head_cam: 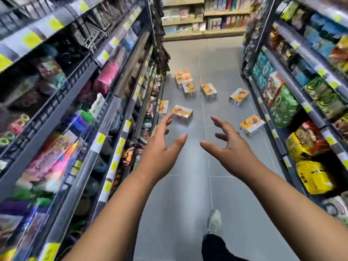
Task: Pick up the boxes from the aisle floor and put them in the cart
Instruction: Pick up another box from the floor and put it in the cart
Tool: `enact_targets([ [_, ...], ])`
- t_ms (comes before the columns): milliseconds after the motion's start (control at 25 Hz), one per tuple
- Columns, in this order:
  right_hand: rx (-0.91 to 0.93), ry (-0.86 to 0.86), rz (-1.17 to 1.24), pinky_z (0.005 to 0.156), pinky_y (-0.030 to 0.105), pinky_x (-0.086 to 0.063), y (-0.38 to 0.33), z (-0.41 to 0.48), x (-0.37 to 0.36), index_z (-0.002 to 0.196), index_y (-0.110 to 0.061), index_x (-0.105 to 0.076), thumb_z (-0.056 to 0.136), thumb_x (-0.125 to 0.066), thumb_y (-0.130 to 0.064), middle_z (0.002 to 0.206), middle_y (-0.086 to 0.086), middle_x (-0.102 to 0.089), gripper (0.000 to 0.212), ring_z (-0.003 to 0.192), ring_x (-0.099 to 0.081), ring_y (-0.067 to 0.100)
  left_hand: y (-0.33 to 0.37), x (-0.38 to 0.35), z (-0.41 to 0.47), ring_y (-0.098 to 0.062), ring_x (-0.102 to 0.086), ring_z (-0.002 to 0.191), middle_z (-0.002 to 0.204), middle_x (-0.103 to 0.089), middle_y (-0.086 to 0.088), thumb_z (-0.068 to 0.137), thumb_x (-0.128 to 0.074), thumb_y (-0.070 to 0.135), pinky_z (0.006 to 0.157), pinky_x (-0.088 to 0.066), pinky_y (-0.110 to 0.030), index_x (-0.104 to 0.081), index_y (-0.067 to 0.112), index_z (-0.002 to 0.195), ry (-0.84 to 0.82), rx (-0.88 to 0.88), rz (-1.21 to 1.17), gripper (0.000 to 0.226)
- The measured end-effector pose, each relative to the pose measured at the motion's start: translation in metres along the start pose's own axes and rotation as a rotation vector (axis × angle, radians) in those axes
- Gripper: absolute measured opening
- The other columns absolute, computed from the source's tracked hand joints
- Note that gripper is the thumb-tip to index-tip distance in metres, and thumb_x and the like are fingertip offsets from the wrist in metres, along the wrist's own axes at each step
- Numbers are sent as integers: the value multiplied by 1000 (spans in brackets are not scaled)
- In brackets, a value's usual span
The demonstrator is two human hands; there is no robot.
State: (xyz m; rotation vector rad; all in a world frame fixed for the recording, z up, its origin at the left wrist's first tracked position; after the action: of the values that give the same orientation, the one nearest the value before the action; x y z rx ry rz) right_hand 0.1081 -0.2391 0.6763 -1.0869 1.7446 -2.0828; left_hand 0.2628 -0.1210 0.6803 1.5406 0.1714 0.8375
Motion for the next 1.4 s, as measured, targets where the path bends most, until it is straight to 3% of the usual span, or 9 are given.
enact_targets([
  [320,-15,-83,-31,97,33,-45,10,231,29,140,-46,-35,81,-73,-40,143,-13,-40,70,122,-49,11,-13,-13,207,-4,-45,131,145,-43,15,77,-52,66,110,-40,-44,-31,42,146,68,43,-7,75],
  [600,-37,-100,-18,98,30,-43,29,413,10,140,-48,-33,81,-73,-39,148,-15,-36,72,125,-47,10,-53,-2,397,-4,-41,134,150,-41,9,85,-57,54,112,-38,-43,-36,38,144,22,4,52,65],
  [880,-127,-1,69,96,28,-42,47,594,-10,137,-50,-34,80,-74,-39,144,-15,-37,71,123,-48,12,-97,0,608,-2,-47,128,144,-46,13,79,-53,65,108,-42,-45,-35,56,135,-149,-17,130,59],
  [1120,-320,94,114,93,32,-45,117,719,0,140,-47,-35,81,-73,-41,148,-10,-37,71,124,-48,14,-145,-27,754,-6,-46,129,148,-42,8,93,-59,41,110,-39,-41,-34,39,144,-264,46,202,57],
  [1320,-480,82,97,97,42,-48,209,846,-8,143,-42,-34,82,-72,-41,151,-5,-36,72,125,-49,19,-221,-58,872,-11,-49,128,146,-45,2,93,-59,40,108,-40,-37,-36,30,146,-266,149,282,58],
  [1400,-520,58,83,98,40,-47,245,890,-21,144,-39,-34,82,-73,-41,152,-3,-35,74,126,-48,22,-256,-70,914,-13,-51,126,144,-47,-1,93,-60,39,108,-41,-40,-38,26,146,-249,189,295,59],
])
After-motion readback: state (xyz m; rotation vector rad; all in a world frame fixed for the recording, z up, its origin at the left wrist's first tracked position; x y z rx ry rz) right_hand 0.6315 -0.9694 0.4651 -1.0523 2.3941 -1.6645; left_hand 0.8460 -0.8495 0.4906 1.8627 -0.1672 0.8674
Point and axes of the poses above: each hand's wrist, its own z-axis towards the middle knuckle, its own x-axis out of the back of the hand, y = z × x, the point moved 7 cm from there along z, towards the middle knuckle
